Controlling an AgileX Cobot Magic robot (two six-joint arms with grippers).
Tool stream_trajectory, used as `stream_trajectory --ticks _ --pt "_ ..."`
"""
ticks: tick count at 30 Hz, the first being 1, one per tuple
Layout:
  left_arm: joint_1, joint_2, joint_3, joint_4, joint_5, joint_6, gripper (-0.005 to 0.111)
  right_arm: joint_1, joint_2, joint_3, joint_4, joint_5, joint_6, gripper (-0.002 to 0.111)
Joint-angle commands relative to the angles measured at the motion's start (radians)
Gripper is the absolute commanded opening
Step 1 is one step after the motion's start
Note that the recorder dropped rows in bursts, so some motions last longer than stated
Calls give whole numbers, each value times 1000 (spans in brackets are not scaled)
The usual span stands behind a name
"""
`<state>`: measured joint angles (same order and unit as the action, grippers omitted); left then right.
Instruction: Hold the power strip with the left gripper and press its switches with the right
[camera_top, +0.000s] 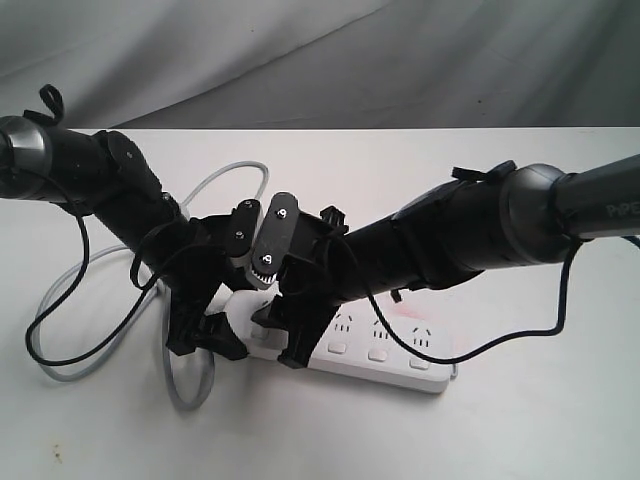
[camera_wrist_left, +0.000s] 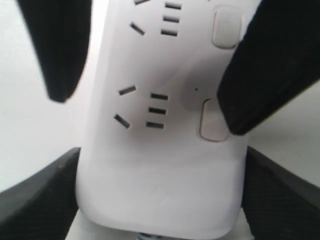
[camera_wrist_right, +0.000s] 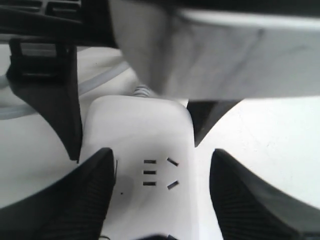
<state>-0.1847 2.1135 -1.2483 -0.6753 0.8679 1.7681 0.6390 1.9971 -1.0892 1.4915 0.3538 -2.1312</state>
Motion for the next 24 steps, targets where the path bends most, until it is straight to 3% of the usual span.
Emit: stream_trajectory --ticks 1,24 --pt "-5 5 -2 5 23 -2 50 15 20 -6 -1 -10 -12 53" --pt "-5 5 -2 5 23 -2 50 40 34 -40 11 -63 -12 53"
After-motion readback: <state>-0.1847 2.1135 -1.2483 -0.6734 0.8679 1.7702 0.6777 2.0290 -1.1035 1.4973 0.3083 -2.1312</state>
